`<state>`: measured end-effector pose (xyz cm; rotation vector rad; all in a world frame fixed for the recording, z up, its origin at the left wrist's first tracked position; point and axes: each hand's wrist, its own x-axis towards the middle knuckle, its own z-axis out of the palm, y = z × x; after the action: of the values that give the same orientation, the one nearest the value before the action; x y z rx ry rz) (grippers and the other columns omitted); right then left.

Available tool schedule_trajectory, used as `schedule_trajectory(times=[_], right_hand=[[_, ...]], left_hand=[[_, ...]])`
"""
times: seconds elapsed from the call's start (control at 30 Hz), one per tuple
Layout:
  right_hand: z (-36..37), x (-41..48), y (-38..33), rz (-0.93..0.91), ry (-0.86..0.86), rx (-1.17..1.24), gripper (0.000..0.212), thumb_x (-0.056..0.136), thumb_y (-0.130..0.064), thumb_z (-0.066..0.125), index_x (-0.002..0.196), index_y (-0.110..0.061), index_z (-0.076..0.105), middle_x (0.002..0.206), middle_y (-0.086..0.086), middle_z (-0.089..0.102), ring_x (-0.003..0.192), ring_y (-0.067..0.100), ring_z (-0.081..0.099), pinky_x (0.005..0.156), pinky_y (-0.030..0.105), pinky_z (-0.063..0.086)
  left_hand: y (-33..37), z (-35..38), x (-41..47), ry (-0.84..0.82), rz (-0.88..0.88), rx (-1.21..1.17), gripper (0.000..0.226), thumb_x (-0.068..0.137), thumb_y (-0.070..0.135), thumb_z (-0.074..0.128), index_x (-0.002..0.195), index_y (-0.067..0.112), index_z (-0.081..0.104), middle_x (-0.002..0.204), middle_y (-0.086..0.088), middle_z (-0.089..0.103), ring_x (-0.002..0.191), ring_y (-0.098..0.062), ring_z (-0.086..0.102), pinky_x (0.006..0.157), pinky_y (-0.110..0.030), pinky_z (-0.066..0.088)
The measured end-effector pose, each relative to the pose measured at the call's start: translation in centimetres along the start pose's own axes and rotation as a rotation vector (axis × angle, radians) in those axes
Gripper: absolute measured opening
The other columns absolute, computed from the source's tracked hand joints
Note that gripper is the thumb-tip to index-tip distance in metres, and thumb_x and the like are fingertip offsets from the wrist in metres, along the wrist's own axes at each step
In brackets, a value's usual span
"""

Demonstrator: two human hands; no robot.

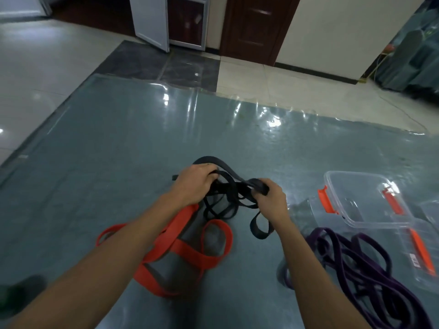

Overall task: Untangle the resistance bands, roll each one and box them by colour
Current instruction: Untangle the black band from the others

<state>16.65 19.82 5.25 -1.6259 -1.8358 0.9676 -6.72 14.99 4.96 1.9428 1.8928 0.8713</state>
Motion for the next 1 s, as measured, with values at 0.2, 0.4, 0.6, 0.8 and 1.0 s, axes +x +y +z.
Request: schedule_trajectory(times=[0.2,0.4,0.6,0.8,1.0], right_hand=[[1.2,-0.3,-3.0,0.030,-0.019,0.499,0.033,0.087,-0.011,0.068,0.114,-0.031,0.064,0.102,-0.002,0.072,0.091,0.014,0.072,0.079,0.033,0.061],[2.5,-0.5,-1.4,0.063,-0.104,0.170,0.037,0.085,-0.009,0.066,0.112,-0.033,0.055,0.096,-0.005,0.067,0.087,0.014,0.068,0.069,0.024,0.057],[0.9,-0.8,2.2,0.067,-0.155,-0.095,0.050,0.084,-0.002,0.068,0.129,-0.021,0.053,0.094,-0.005,0.064,0.080,0.012,0.064,0.055,0.010,0.045],[0.0,-1.9,3.9,0.070,-0.105,-0.219,0.053,0.088,0.001,0.064,0.138,-0.015,0.055,0.115,0.005,0.067,0.088,0.015,0.061,0.074,0.021,0.046],[-1.2,-3.3,2.2,-0.055,0.033,-0.162,0.028,0.089,-0.002,0.061,0.113,-0.017,0.064,0.094,-0.006,0.066,0.086,0.014,0.064,0.074,0.019,0.046]], left_hand=[[1.4,-1.0,-0.2,-0.079,0.014,-0.049,0.040,0.089,0.067,0.045,0.090,0.032,0.065,0.072,0.008,0.065,0.067,-0.007,0.059,0.064,-0.034,0.049],[2.2,-1.5,-1.0,0.088,-0.036,-0.206,0.030,0.094,0.051,0.051,0.090,0.027,0.070,0.083,0.011,0.071,0.078,-0.008,0.065,0.074,-0.038,0.053],[-0.8,-1.3,-3.2,0.236,-0.239,-0.271,0.020,0.097,0.038,0.062,0.087,0.023,0.070,0.071,0.004,0.068,0.068,-0.016,0.063,0.065,-0.037,0.050],[-4.7,-1.5,-4.5,0.181,-0.278,-0.083,0.023,0.101,0.034,0.057,0.088,0.019,0.067,0.071,-0.001,0.065,0.071,-0.028,0.064,0.064,-0.039,0.049],[-5.1,0.6,-5.6,-0.364,-0.039,0.266,0.034,0.087,0.051,0.055,0.088,0.022,0.073,0.092,0.005,0.070,0.093,-0.021,0.066,0.084,-0.041,0.053]])
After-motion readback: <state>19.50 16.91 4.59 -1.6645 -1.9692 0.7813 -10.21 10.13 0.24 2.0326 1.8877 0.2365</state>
